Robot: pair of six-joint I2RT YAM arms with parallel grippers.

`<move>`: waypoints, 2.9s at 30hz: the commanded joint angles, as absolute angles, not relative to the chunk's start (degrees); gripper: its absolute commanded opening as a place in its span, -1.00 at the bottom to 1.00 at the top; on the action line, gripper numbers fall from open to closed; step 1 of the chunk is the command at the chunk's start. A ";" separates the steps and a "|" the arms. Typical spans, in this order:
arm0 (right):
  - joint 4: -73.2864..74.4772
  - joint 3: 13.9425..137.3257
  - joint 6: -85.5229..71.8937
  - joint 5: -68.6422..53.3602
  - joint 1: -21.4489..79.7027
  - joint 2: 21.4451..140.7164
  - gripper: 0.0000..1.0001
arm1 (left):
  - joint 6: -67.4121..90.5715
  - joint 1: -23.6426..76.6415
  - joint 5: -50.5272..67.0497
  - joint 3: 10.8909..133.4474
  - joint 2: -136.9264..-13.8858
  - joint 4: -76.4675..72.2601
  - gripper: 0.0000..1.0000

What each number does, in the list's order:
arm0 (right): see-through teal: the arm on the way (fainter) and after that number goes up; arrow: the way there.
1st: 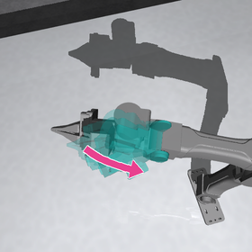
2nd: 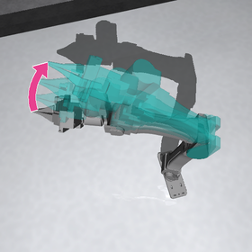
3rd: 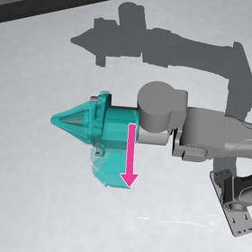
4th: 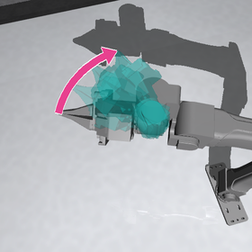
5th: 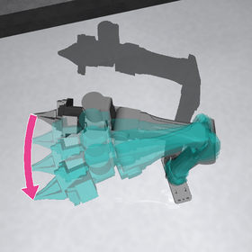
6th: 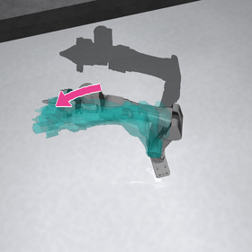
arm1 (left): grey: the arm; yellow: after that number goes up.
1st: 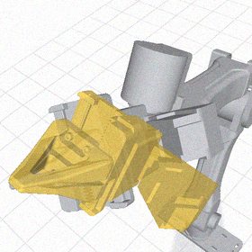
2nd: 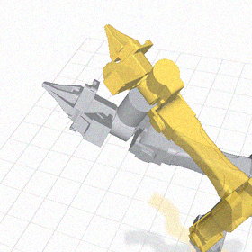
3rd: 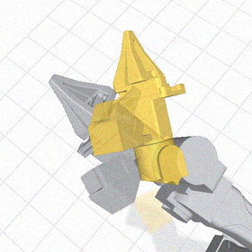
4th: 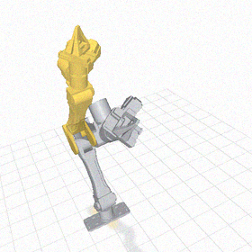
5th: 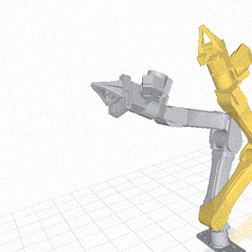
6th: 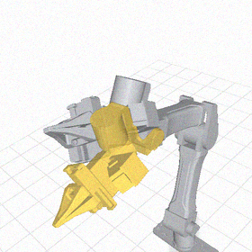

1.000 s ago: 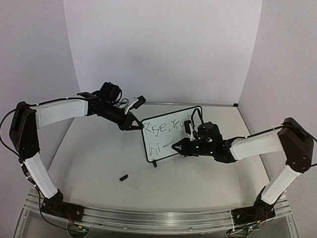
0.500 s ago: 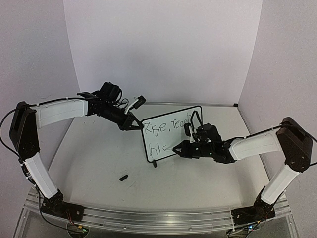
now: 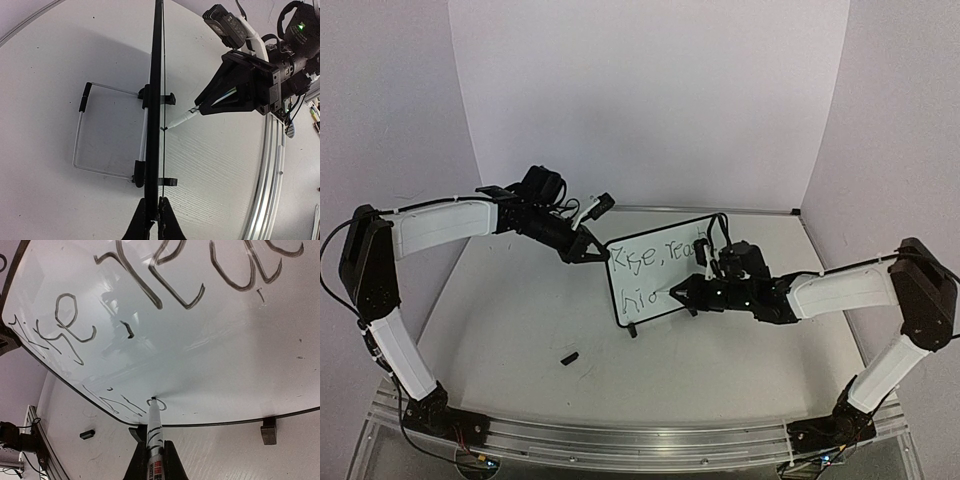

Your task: Write a sentence on the whiteboard

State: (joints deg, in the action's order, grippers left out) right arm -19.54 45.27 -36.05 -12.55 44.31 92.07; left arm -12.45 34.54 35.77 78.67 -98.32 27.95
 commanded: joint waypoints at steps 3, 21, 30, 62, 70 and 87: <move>-20.72 46.83 -36.03 -11.20 43.95 92.81 -1.00 | -15.40 35.87 32.70 77.79 -101.01 34.49 -1.00; -19.51 43.10 -38.12 -10.28 44.03 93.41 -1.00 | -15.45 35.89 32.89 77.96 -101.34 34.38 -1.00; -19.60 44.09 -38.09 -11.02 44.12 96.84 -1.00 | -15.42 35.87 32.92 77.96 -101.38 34.38 -1.00; -21.97 44.42 -38.82 -10.14 43.72 88.26 -1.00 | -15.39 36.13 32.81 77.90 -101.31 34.46 -1.00; -21.97 46.50 -38.25 -9.57 43.26 90.52 -1.00 | -15.52 36.16 32.78 78.00 -101.34 34.47 -1.00; -20.38 42.37 -40.10 -9.71 43.07 91.97 -1.00 | -15.48 36.14 32.89 78.05 -101.51 34.49 -1.00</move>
